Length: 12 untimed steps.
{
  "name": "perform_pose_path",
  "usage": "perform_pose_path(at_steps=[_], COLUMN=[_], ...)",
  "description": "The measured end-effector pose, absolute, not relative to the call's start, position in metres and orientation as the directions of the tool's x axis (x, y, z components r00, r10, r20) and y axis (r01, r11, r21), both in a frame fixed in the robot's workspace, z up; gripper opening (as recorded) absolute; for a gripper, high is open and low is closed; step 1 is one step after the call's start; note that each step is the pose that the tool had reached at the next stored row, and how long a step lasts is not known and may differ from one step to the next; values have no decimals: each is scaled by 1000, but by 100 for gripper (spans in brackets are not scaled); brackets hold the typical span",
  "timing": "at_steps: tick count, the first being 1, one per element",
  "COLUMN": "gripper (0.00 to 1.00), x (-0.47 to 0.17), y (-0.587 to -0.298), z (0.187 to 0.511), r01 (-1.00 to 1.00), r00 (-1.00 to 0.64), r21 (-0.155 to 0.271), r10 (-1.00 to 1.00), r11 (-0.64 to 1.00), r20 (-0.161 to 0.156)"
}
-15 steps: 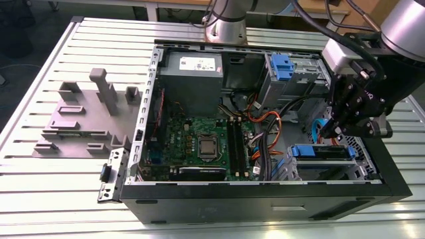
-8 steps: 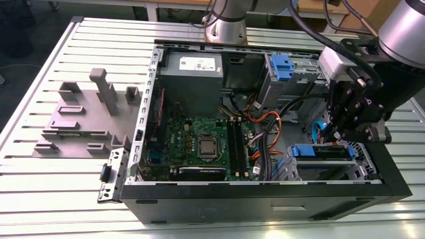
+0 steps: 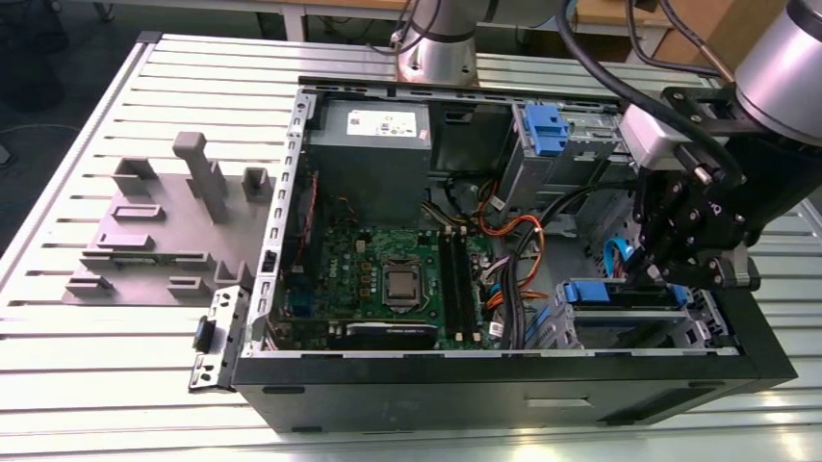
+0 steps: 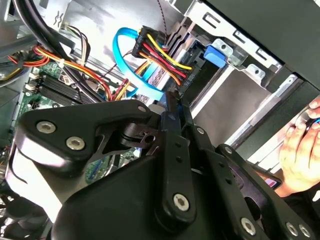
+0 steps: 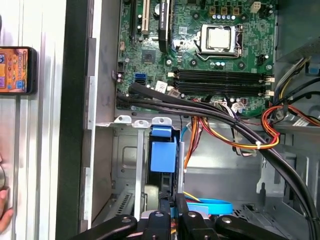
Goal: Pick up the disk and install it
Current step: 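Insert the second disk wire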
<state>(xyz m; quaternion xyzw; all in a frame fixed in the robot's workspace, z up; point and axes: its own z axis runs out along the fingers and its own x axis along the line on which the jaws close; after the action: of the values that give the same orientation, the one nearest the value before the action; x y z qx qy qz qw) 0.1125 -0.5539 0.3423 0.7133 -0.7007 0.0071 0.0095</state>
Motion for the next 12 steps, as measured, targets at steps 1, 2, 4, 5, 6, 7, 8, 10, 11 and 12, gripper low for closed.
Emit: perform_pose_path(at_steps=[1,2,4,5,6,7,8,10,11,12], gripper=[16,16,16,16,16,16,16,16,16,16], x=[112,112,112,112,112,112,112,112,112,112], y=[-554,-555,-555,-555,-555,-555,-555,-555,-555,-555], z=[342,341,340,339,338,338,337,337,336,336], r01=[-1000,-1000,-1000,-1000,-1000,-1000,-1000,-1000,-1000,-1000], r00=[18,18,18,18,18,18,18,18,18,18], r21=[4,4,4,4,4,4,4,4,4,4], r10=[-1000,-1000,-1000,-1000,-1000,-1000,-1000,-1000,-1000,-1000], r11=[-18,-18,-18,-18,-18,-18,-18,-18,-18,-18], r20=[23,23,23,23,23,23,24,23,23,24])
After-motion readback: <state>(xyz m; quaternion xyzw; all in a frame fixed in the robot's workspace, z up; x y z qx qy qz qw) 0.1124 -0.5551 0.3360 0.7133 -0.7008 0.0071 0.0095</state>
